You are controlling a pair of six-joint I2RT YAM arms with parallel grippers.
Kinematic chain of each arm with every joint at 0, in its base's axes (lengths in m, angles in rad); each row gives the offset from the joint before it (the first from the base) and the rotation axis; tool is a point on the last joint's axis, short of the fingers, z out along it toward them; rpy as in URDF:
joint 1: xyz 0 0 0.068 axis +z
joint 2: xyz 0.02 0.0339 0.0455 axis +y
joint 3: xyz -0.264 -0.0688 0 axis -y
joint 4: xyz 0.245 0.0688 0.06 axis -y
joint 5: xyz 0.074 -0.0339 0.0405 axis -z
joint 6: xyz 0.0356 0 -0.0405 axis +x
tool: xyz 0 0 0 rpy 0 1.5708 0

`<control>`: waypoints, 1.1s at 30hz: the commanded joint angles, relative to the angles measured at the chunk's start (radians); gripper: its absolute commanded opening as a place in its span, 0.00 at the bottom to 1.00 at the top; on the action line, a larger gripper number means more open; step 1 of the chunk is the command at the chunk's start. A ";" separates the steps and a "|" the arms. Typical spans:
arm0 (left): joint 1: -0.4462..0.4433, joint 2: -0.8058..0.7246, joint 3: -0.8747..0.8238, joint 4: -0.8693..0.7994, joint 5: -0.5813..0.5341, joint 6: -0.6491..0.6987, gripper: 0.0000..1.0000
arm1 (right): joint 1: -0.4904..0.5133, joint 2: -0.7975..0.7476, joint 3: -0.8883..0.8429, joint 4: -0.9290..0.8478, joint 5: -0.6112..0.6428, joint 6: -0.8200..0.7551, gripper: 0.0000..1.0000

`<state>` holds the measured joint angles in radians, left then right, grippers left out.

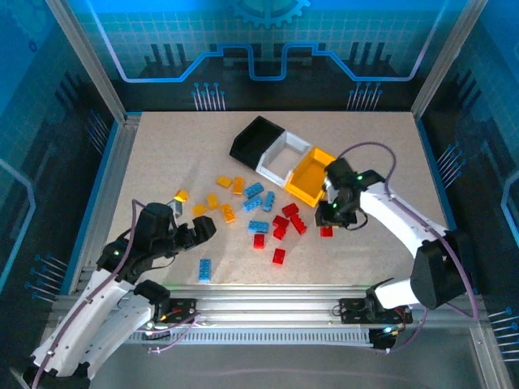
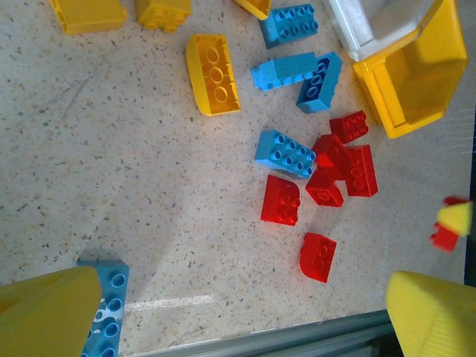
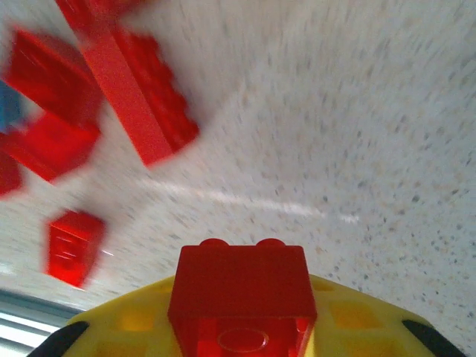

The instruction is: Sort the legos into containers by color

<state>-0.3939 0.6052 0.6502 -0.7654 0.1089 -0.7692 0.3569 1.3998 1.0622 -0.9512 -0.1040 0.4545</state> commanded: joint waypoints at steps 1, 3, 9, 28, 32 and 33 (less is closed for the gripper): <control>-0.004 0.004 -0.023 0.036 0.050 -0.016 0.99 | -0.100 0.002 0.090 0.067 -0.149 0.074 0.29; -0.004 0.011 -0.025 0.043 0.067 -0.023 0.99 | -0.152 0.057 0.146 0.100 -0.179 0.106 0.29; -0.006 0.020 -0.023 0.029 0.089 -0.039 0.99 | -0.185 0.305 0.367 0.145 -0.184 0.142 0.30; -0.008 0.085 0.002 -0.129 0.044 -0.051 0.99 | -0.171 0.510 0.528 0.164 -0.195 0.143 0.50; -0.008 0.134 0.016 -0.142 0.045 -0.045 0.99 | -0.164 0.470 0.533 0.136 -0.181 0.125 0.55; -0.008 0.145 0.023 -0.154 0.039 -0.045 0.99 | -0.159 0.453 0.533 0.122 -0.173 0.116 0.56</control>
<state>-0.3943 0.7319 0.6373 -0.8688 0.1616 -0.8112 0.1833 1.9133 1.5658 -0.7818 -0.2771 0.5911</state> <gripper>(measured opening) 0.989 0.551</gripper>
